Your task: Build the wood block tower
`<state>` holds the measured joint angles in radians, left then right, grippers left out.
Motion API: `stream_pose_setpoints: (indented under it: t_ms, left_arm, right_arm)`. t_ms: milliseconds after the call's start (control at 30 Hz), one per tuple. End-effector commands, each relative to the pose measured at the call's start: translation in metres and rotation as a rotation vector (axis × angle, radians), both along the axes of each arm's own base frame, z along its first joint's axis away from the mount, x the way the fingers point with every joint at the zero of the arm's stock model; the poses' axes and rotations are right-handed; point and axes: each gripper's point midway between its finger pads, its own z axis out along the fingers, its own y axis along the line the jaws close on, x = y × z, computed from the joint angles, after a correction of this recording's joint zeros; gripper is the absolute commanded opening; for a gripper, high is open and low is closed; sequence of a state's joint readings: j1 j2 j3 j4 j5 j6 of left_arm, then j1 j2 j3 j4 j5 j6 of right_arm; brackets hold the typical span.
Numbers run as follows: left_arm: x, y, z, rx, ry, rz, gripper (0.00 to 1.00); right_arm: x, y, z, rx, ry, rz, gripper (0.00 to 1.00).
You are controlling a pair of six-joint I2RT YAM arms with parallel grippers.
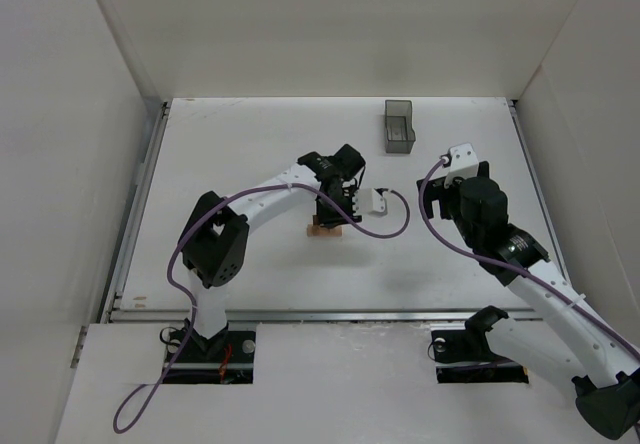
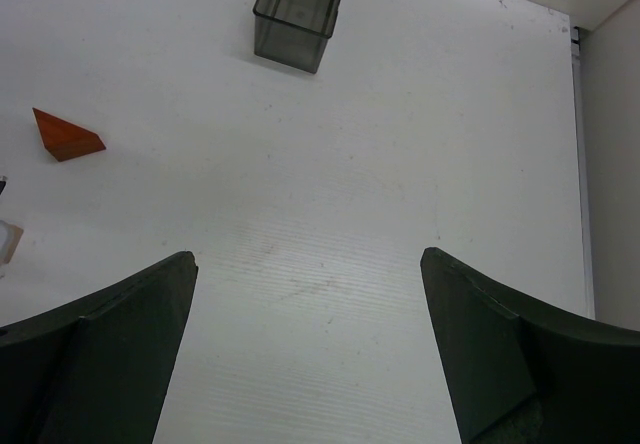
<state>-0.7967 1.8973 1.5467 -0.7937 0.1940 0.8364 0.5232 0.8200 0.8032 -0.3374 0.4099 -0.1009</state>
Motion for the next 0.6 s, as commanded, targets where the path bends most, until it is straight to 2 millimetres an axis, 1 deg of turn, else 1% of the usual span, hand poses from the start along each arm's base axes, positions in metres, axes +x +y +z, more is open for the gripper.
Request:
stream_pose_setpoints:
  t_ms: [0, 67, 133, 167, 200, 400, 433, 467, 567]
  left_arm:
    - [0.0, 0.0015, 0.002, 0.008, -0.015, -0.012, 0.0]
    - [0.0, 0.0015, 0.002, 0.008, -0.015, -0.012, 0.0]
    - [-0.0041, 0.0058, -0.0043, 0.023, 0.0, -0.012, 0.0]
    - [-0.0014, 0.0053, -0.0039, 0.023, -0.012, -0.009, 0.0]
    - [-0.0035, 0.0075, -0.007, 0.03, -0.005, -0.009, 0.0]
    - [-0.0007, 0.007, -0.0066, 0.03, -0.018, -0.006, 0.0]
    - [0.0011, 0.0051, -0.0039, 0.023, -0.024, -0.006, 0.0]
    - [-0.0015, 0.0025, -0.0039, 0.023, -0.024, -0.015, 0.0]
    - [-0.0003, 0.0037, -0.0038, 0.029, -0.03, -0.013, 0.0]
  right_arm:
    - [0.0032, 0.0022, 0.011, 0.025, -0.04, 0.006, 0.99]
    - [0.0032, 0.0022, 0.011, 0.025, -0.04, 0.006, 0.99]
    - [0.0032, 0.0022, 0.011, 0.025, -0.04, 0.006, 0.99]
    - [0.0032, 0.0022, 0.011, 0.025, -0.04, 0.006, 0.99]
    - [0.0032, 0.0022, 0.011, 0.025, -0.04, 0.006, 0.99]
    - [0.0032, 0.0022, 0.011, 0.025, -0.04, 0.006, 0.99]
    - [0.0032, 0.0022, 0.011, 0.025, -0.04, 0.006, 0.99]
    - [0.0032, 0.0022, 0.011, 0.025, -0.04, 0.006, 0.99]
    - [0.0032, 0.0022, 0.011, 0.025, -0.04, 0.006, 0.99]
